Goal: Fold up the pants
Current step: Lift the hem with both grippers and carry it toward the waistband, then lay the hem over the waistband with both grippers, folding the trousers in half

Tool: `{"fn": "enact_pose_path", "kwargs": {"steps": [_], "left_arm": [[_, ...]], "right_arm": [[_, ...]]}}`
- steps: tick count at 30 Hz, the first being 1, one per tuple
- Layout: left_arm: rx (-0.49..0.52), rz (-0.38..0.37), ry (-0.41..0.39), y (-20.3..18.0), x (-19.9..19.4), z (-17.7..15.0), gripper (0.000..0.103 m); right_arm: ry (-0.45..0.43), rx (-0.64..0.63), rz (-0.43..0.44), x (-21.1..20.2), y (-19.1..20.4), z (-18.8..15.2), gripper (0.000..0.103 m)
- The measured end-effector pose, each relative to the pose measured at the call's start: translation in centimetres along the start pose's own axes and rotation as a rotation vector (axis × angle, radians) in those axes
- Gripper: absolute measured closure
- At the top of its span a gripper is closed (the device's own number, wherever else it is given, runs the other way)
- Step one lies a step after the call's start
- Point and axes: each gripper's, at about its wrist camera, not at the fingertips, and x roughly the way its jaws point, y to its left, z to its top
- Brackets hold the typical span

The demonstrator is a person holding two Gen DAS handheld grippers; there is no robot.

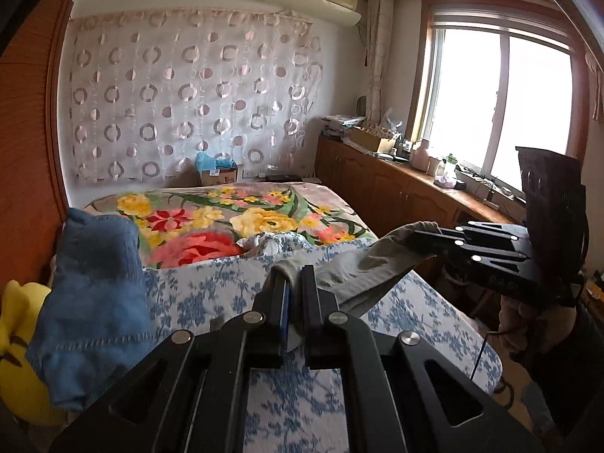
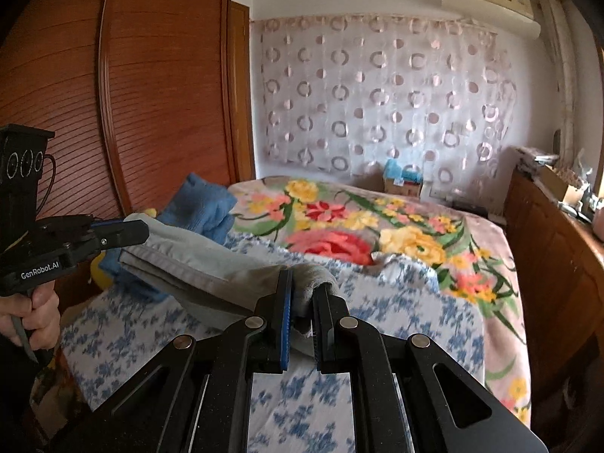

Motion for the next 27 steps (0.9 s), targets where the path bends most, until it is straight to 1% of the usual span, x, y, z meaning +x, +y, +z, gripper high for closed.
{"fn": "enact_pose_path", "kwargs": {"steps": [3, 4, 5, 6, 8, 9, 13, 17, 21, 27], "left_arm": [[0.003, 0.002, -0.001, -0.7, -1.1, -0.9, 0.097], [0.004, 0.001, 0.000, -0.8, -1.2, -1.1, 0.097], [0.005, 0.000, 0.002, -1.0, -1.7, -1.6, 0.097], [0.006, -0.002, 0.004, -1.2, -2.1, -2.0, 0.097], [0.009, -0.004, 0.010, -1.7, -2.8, -2.8, 0.097], [0.012, -0.005, 0.013, -1.9, -3.3, -3.2, 0.097], [0.019, -0.014, 0.023, -2.9, -4.5, -4.9, 0.097], [0.000, -0.031, 0.048, -3.6, -5.4, -7.3, 0.097], [-0.031, -0.046, 0.086, -4.0, -5.9, -10.0, 0.097], [-0.019, -0.044, 0.145, -4.9, -6.0, -13.3, 0.097]], "right_arm": [[0.003, -0.014, -0.003, -1.7, 1.1, -0.1, 0.094], [0.004, -0.016, -0.002, -2.4, 0.7, -0.3, 0.094], [0.005, -0.019, -0.003, -2.9, 1.2, -0.4, 0.094], [0.006, -0.018, -0.004, -4.3, 0.9, -1.1, 0.094], [0.011, -0.011, -0.002, -5.3, 0.8, -1.9, 0.094], [0.013, -0.008, -0.001, -6.2, 0.6, -3.1, 0.094], [0.031, 0.011, 0.004, -7.4, 1.0, -4.6, 0.094], [0.056, 0.036, 0.012, -8.7, 1.7, -6.0, 0.094], [0.088, 0.056, 0.029, -9.6, 2.2, -7.3, 0.094], [0.120, 0.102, 0.049, -10.9, 2.6, -9.2, 0.094]]}}
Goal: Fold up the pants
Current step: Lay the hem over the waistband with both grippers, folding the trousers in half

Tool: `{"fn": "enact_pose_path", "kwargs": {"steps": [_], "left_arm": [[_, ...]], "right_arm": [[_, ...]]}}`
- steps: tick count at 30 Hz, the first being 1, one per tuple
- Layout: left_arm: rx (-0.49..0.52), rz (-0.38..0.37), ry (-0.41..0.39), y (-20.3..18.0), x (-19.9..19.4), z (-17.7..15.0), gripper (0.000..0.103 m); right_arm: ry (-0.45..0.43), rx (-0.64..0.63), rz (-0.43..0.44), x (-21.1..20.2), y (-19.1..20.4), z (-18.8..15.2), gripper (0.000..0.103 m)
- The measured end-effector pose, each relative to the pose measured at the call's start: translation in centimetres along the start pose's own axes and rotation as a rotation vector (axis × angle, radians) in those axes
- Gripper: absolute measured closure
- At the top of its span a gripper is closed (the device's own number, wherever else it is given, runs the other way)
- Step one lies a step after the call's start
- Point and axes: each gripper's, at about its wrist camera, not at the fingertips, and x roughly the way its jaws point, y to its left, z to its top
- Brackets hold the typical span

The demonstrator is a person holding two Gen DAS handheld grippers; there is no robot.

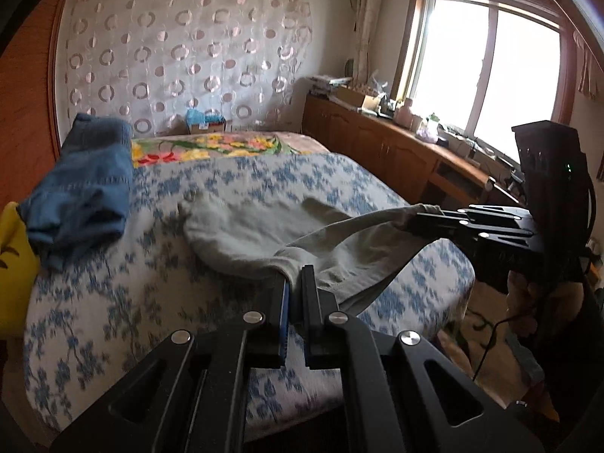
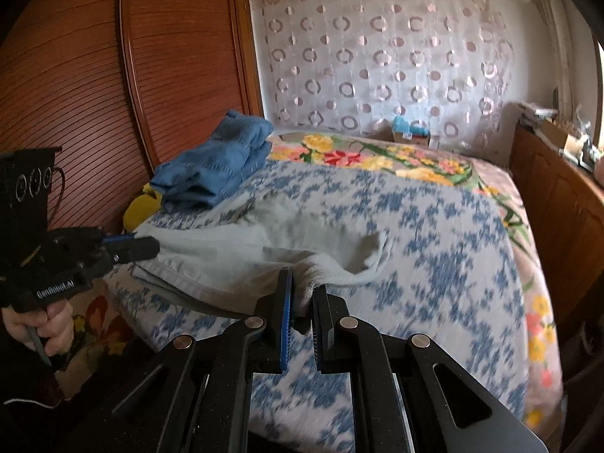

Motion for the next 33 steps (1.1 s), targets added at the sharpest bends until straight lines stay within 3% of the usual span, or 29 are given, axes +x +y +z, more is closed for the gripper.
{"fn": "enact_pose_path", "kwargs": {"steps": [17, 33], "left_arm": [[-0.009, -0.036, 0.070, -1.2, -0.1, -3.3, 0.097], [0.015, -0.054, 0.024, -2.3, -2.8, -2.6, 0.097]], "right_arm": [[0.046, 0.062, 0.035, -0.7, -0.4, -2.9, 0.094], [0.012, 0.096, 0.087, -2.2, 0.4, -3.9, 0.094]]}}
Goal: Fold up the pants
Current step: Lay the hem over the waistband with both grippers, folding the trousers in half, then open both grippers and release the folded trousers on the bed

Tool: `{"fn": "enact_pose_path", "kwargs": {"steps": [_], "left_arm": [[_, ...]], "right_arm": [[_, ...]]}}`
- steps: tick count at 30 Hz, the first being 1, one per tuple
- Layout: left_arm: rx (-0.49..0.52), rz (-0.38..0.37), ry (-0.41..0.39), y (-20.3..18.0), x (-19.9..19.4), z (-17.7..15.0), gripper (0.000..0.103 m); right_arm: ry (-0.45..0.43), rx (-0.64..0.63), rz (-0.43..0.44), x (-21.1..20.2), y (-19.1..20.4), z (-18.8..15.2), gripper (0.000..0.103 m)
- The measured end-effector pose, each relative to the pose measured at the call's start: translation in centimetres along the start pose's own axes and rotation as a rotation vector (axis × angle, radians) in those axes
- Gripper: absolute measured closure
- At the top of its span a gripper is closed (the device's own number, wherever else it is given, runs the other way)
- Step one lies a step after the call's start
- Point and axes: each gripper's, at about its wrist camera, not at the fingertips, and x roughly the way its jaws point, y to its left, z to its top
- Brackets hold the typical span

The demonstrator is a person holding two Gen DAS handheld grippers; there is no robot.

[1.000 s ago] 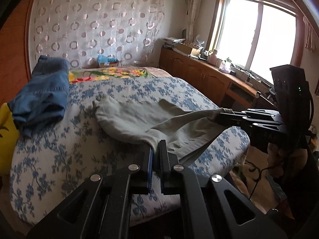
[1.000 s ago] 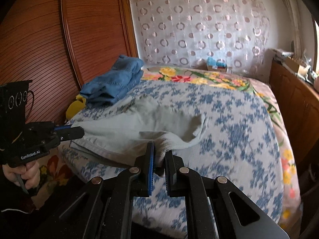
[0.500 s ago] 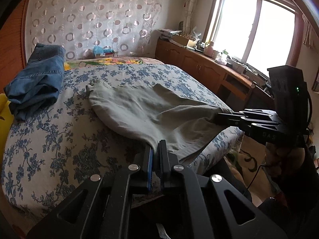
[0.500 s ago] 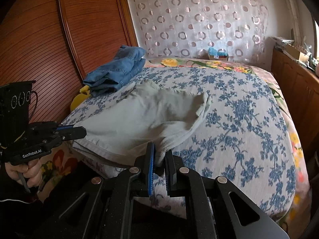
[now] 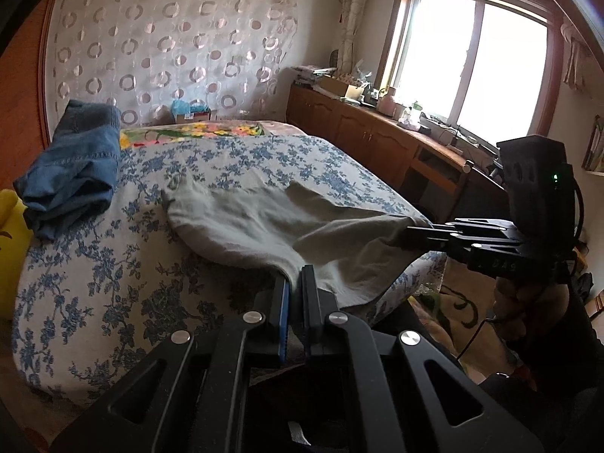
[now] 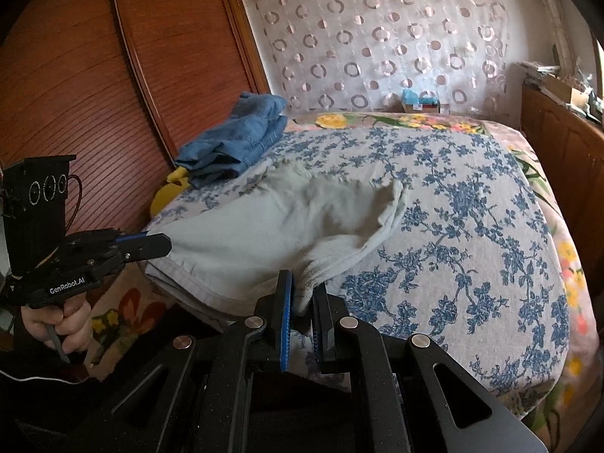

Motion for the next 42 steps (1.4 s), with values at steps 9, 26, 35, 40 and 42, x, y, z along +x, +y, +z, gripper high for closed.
{"fn": "enact_pose_path", "kwargs": {"steps": [9, 26, 35, 40, 42], "left_arm": [[-0.029, -0.004, -0.002, 0.8, 0.2, 0.0, 0.097], [-0.112, 0.016, -0.030, 3.7, 4.7, 4.1, 0.097], [-0.111, 0.047, -0.077, 4.9, 4.6, 6.3, 0.097], [-0.111, 0.068, -0.065, 5.7, 6.0, 6.6, 0.097], [-0.109, 0.081, -0.049, 5.9, 6.8, 6.3, 0.097]], "right_arm": [[-0.030, 0.012, 0.020, -0.9, -0.4, -0.2, 0.094], [-0.042, 0.005, -0.063, 6.4, -2.1, 4.4, 0.094], [-0.079, -0.008, -0.078, 7.6, -2.9, 6.1, 0.094], [-0.061, -0.005, -0.094, 9.8, -3.6, 7.1, 0.094], [-0.046, -0.001, -0.099, 10.8, -3.8, 7.2, 0.094]]}}
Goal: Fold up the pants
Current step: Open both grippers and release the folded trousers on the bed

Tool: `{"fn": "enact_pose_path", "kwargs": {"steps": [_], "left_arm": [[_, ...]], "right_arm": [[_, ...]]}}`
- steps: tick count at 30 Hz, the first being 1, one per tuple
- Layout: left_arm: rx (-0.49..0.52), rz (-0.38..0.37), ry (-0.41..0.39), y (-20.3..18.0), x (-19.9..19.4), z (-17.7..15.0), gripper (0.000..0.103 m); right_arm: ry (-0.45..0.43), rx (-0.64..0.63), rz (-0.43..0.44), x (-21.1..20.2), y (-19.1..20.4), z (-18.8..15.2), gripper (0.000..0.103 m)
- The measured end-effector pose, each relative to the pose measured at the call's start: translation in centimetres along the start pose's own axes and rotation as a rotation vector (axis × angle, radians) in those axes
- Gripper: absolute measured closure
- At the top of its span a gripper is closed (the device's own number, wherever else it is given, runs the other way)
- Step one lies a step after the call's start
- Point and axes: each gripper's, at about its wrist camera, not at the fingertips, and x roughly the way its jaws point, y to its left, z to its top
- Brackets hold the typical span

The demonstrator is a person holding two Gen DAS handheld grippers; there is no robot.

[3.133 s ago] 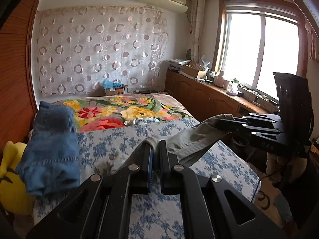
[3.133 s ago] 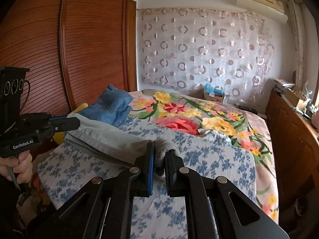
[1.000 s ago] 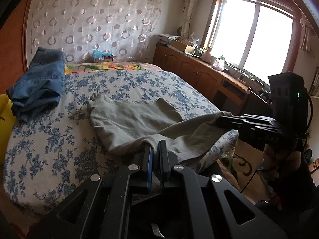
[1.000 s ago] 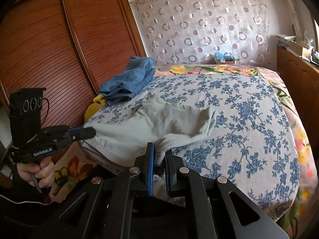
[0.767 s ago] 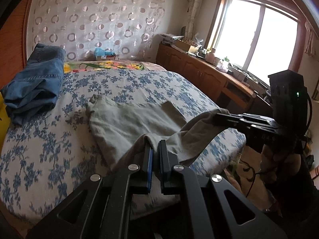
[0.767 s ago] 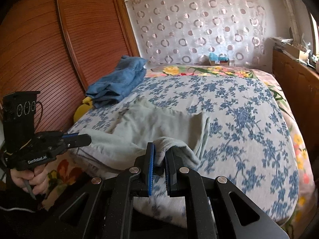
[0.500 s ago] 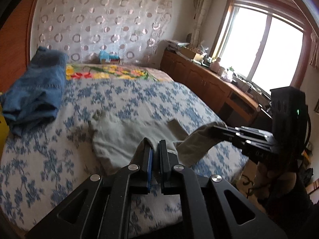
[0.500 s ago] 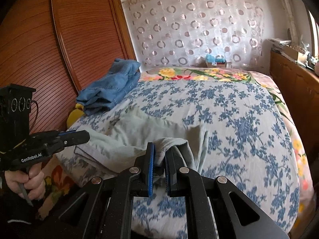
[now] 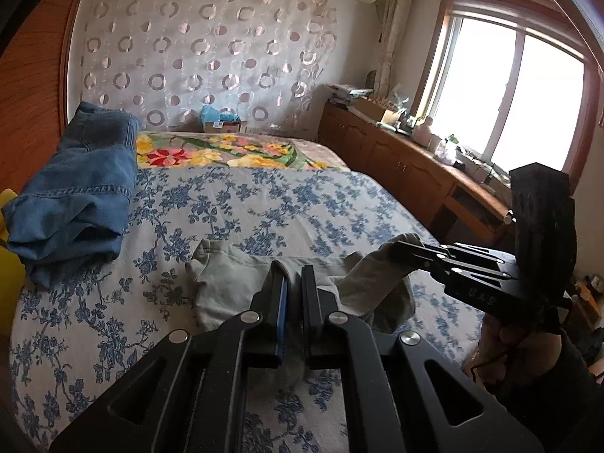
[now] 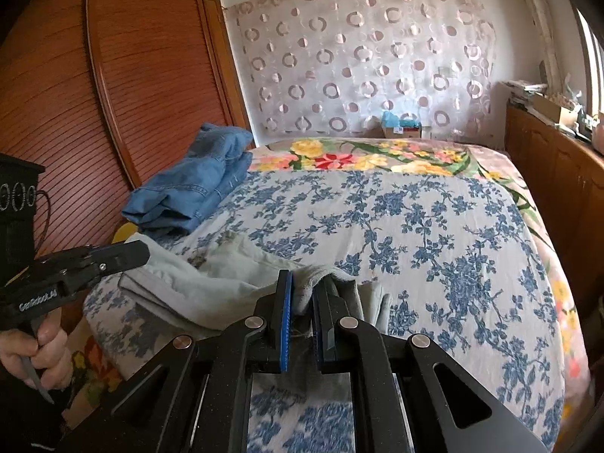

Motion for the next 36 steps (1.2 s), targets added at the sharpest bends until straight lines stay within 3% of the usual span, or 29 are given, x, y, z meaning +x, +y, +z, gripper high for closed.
{"fn": "enact_pose_path", "kwargs": {"steps": [7, 11, 14, 18, 23, 36], "left_arm": [[0.000, 0.036, 0.029, 0.6, 1.3, -1.1, 0.096], [-0.019, 0.028, 0.033, 0.9, 1.2, -1.2, 0.074], [-0.011, 0.023, 0.034, 1.0, 0.9, -1.4, 0.059], [0.004, 0.005, 0.062, 0.9, 0.8, -2.1, 0.052], [-0.014, -0.009, 0.077, 1.3, 0.4, -3.2, 0.039], [-0.004, 0.072, 0.158, 2.3, 2.2, -6.1, 0.039]], "right_arm": [[0.060, 0.010, -0.021, 3.2, -0.1, -0.5, 0.094], [0.076, 0.025, -0.026, 3.9, -0.5, -0.5, 0.094], [0.086, 0.028, -0.047, 4.0, -0.7, -0.6, 0.085], [0.075, 0.032, -0.058, 3.0, -1.0, -0.7, 0.071], [0.068, 0.028, -0.064, 1.0, -1.4, -2.0, 0.067], [0.175, -0.025, -0.060, 1.6, -1.3, -5.1, 0.067]]}}
